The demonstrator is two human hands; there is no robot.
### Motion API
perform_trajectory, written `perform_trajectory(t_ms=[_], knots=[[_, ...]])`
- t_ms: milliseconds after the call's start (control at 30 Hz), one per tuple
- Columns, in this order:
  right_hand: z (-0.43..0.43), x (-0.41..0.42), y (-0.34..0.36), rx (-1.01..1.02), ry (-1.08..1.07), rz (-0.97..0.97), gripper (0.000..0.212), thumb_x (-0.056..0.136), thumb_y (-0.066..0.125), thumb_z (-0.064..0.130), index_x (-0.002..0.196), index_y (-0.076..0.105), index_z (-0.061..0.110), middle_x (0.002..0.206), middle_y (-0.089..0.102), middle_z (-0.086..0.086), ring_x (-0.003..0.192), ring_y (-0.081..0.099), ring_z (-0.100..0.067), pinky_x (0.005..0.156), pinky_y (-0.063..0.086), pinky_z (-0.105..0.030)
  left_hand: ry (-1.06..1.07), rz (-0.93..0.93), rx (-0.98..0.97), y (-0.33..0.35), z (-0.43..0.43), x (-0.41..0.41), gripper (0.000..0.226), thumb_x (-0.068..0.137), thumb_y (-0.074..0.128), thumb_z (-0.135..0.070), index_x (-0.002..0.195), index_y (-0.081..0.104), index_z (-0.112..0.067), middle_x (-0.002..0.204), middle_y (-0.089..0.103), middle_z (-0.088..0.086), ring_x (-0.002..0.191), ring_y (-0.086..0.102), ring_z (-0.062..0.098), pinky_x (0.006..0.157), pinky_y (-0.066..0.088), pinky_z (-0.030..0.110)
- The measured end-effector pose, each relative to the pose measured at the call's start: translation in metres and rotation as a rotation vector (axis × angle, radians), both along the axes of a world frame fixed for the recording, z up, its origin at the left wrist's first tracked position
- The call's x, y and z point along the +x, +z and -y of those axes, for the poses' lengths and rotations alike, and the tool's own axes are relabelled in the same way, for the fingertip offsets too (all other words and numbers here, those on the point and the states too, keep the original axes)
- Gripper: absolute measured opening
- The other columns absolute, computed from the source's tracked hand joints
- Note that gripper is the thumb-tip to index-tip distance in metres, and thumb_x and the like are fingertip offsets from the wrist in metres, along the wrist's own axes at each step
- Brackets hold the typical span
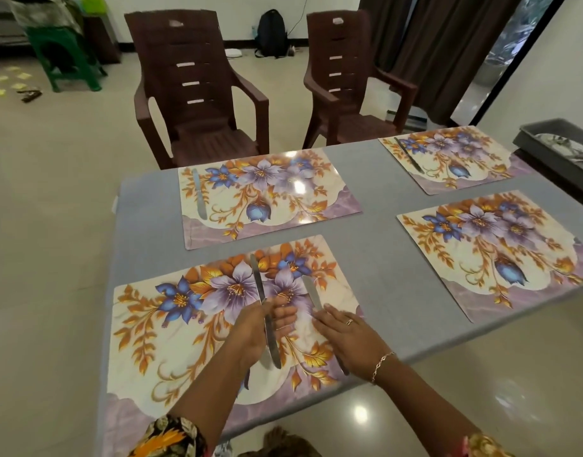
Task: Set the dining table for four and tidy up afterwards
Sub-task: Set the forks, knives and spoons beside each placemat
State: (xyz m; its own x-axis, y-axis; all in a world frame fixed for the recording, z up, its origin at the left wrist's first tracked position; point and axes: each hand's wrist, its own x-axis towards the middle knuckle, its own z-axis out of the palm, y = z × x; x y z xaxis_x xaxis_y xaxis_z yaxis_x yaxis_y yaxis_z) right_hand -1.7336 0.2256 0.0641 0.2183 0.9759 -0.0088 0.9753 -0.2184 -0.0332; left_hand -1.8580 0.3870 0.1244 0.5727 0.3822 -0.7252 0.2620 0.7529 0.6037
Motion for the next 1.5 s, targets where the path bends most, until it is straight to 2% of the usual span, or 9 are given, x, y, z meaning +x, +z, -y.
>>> perform_trajectory(t_ms=[200, 333, 467, 700, 800, 900, 1100, 1267, 1500], knots=[[0.003, -0.006, -0.009, 0.109, 0.019, -0.032, 0.071, 0.044, 0.088, 0.042, 0.110, 0.068, 0.025, 0.115, 0.067, 0.008, 0.105, 0.064, -0.013, 0.078, 0.054, -0.028, 0.020, 0.023, 0.007, -0.003, 0.013, 0.004, 0.027, 0.100, 0.037, -0.013, 0.108, 0.057, 0.004, 0.115, 0.061, 0.024, 0.098, 0.061, 0.035, 0.086, 0.049, 0.040], [0.012, 0.001, 0.011, 0.305, -0.108, -0.164, 0.079, 0.037, 0.094, 0.024, 0.108, 0.060, 0.022, 0.107, 0.070, -0.003, 0.093, 0.069, -0.020, 0.071, 0.057, -0.031, -0.028, 0.062, -0.016, 0.001, 0.032, 0.021, 0.028, 0.100, 0.039, -0.015, 0.106, 0.061, 0.001, 0.107, 0.067, 0.020, 0.080, 0.068, 0.027, 0.071, 0.054, 0.033], [0.042, 0.031, 0.033, 0.489, -0.120, -0.106, 0.056, 0.049, 0.086, 0.000, 0.099, 0.069, 0.017, 0.105, 0.069, -0.006, 0.090, 0.068, -0.022, 0.070, 0.055, -0.025, -0.204, 0.023, 0.074, 0.011, 0.071, 0.052, 0.029, 0.097, 0.041, -0.014, 0.113, 0.058, 0.003, 0.098, 0.072, 0.019, 0.046, 0.048, 0.011, 0.040, 0.034, 0.018], [0.139, 0.100, 0.051, 0.540, -0.091, 0.081, 0.063, 0.044, 0.083, -0.010, 0.103, 0.067, 0.007, 0.103, 0.070, -0.012, 0.091, 0.069, -0.025, 0.072, 0.056, -0.027, -0.513, 0.024, 0.169, 0.030, 0.163, 0.122, 0.017, 0.098, 0.044, -0.013, 0.101, 0.058, -0.003, 0.094, 0.072, 0.015, 0.051, 0.052, 0.013, 0.044, 0.042, 0.022], [0.185, 0.124, 0.056, 0.540, -0.072, 0.206, 0.026, 0.085, 0.052, -0.004, 0.106, 0.062, 0.007, 0.102, 0.070, -0.013, 0.092, 0.068, -0.026, 0.076, 0.057, -0.032, -0.738, 0.079, 0.244, 0.041, 0.199, 0.148, 0.015, 0.095, 0.050, -0.006, 0.094, 0.064, -0.004, 0.079, 0.060, 0.011, 0.054, 0.052, 0.011, 0.047, 0.044, 0.020], [0.225, 0.147, 0.063, 0.548, -0.093, 0.266, 0.050, 0.101, 0.021, 0.010, 0.094, 0.070, 0.006, 0.090, 0.070, -0.010, 0.084, 0.067, -0.027, 0.076, 0.055, -0.033, -0.879, 0.123, 0.309, 0.046, 0.226, 0.177, 0.014, 0.092, 0.053, -0.002, 0.095, 0.066, -0.002, 0.064, 0.052, 0.006, 0.046, 0.048, 0.009, 0.044, 0.041, 0.019], [0.287, 0.202, 0.071, 0.421, -0.164, 0.277, 0.025, 0.076, 0.048, 0.011, 0.096, 0.063, 0.012, 0.073, 0.058, -0.001, 0.061, 0.052, -0.018, 0.062, 0.031, -0.023, -1.098, 0.145, 0.540, 0.043, 0.259, 0.259, 0.014, 0.086, 0.061, 0.000, 0.076, 0.068, -0.007, 0.079, 0.063, 0.016, 0.041, 0.052, 0.008, 0.046, 0.047, 0.019], [0.318, 0.260, 0.068, 0.438, -0.268, 0.252, 0.026, 0.066, 0.070, 0.004, 0.091, 0.070, 0.009, 0.072, 0.059, -0.004, 0.063, 0.050, -0.017, 0.052, 0.039, -0.022, -1.195, 0.206, 0.805, 0.041, 0.273, 0.345, 0.007, 0.083, 0.066, -0.005, 0.081, 0.073, -0.006, 0.062, 0.062, -0.002, 0.052, 0.054, 0.006, 0.055, 0.047, 0.017], [0.348, 0.358, 0.061, 0.417, -0.696, 0.097, 0.043, 0.048, 0.081, -0.002, 0.088, 0.070, 0.010, 0.068, 0.055, -0.003, 0.052, 0.052, -0.018, 0.042, 0.038, -0.017, -0.665, 0.119, 0.778, 0.029, 0.256, 0.470, 0.026, 0.093, 0.051, -0.006, 0.070, 0.062, -0.009, 0.055, 0.056, 0.003, 0.042, 0.045, 0.012, 0.039, 0.033, 0.015]])
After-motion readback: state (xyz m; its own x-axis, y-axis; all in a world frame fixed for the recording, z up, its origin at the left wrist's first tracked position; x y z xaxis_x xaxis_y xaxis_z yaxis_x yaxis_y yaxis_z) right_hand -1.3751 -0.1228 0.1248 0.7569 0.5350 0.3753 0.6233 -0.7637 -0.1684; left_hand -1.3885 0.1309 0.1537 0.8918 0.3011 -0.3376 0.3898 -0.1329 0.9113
